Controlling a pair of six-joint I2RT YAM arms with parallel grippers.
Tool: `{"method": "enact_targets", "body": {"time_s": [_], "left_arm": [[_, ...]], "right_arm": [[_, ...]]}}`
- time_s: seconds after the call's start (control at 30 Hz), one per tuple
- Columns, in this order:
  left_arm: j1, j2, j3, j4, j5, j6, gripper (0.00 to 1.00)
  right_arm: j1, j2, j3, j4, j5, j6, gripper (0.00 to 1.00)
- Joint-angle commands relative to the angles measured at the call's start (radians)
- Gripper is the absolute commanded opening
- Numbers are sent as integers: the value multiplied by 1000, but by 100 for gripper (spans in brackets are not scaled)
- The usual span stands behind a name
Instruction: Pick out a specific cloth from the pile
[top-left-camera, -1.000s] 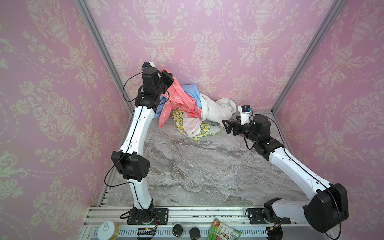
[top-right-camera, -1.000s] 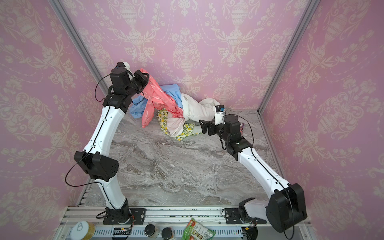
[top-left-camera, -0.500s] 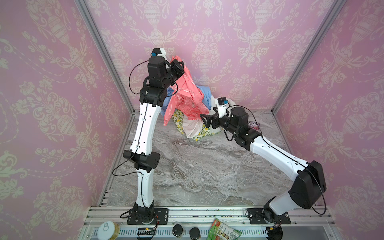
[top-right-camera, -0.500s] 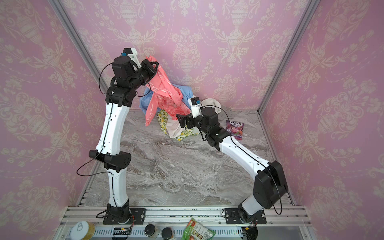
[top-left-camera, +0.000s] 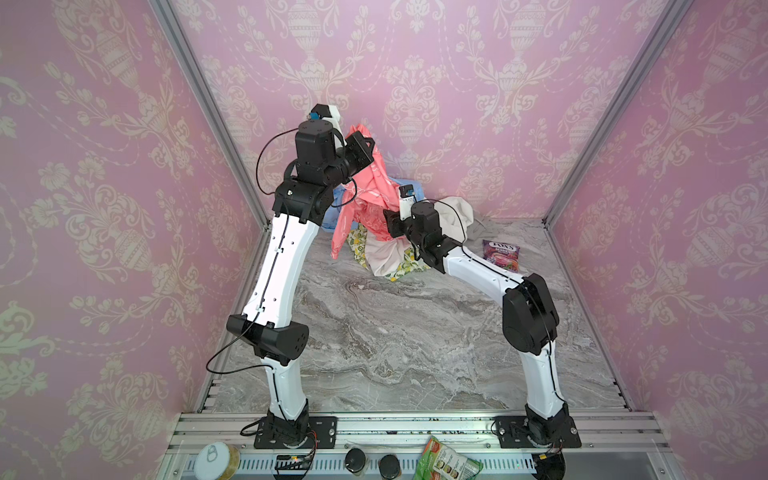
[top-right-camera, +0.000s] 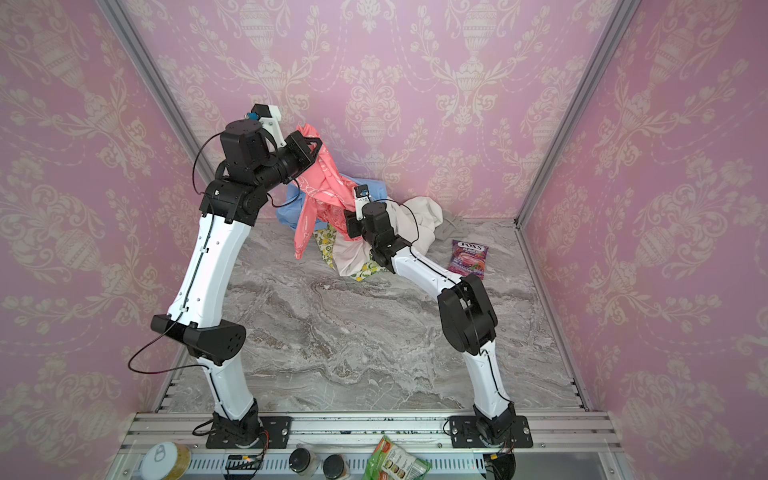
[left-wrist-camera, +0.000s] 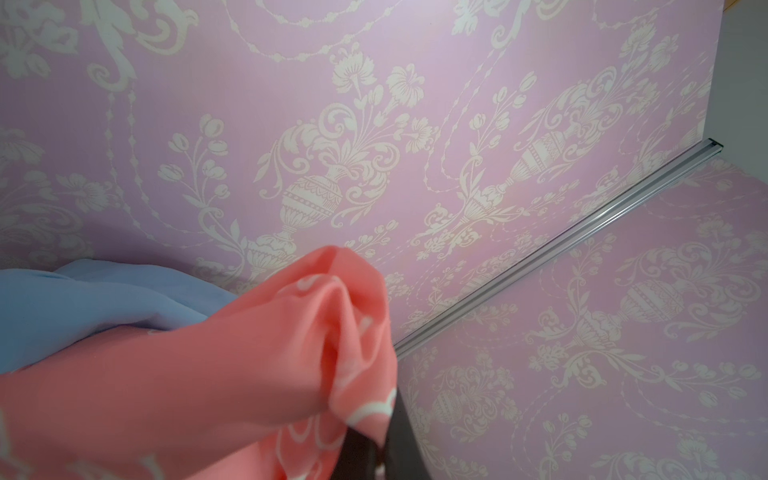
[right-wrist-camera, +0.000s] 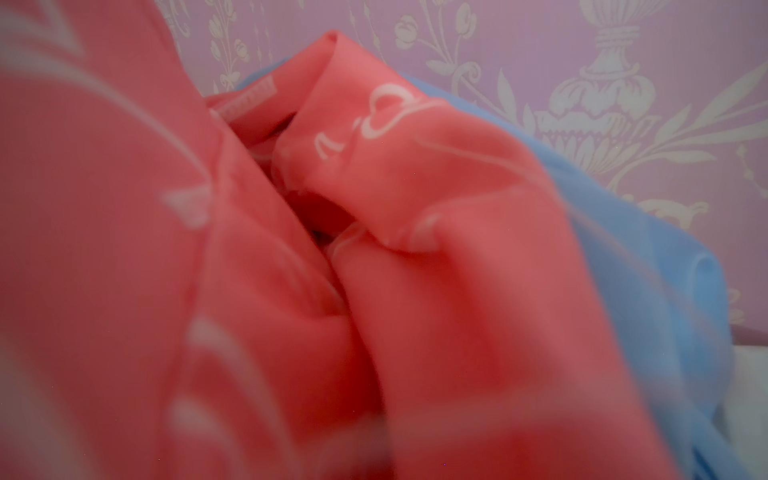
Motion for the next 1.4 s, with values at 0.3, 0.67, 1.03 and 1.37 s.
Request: {"method": "enact_targets", "body": {"time_s": [0.3, 0.67, 1.03, 1.37], "left_arm": [[118, -4, -146, 121, 82, 111, 0], [135, -10, -519, 370, 220, 138, 32], [137, -92, -799, 579, 276, 131, 67], [123, -144, -991, 844, 390, 131, 73]], "right_arm": [[-39, -163, 254, -246, -66, 38, 0], [-118, -2, 838, -538, -130, 69, 0], [-203, -52, 751, -698, -210, 151, 0], [-243, -59, 731, -845, -258, 175, 0]]}}
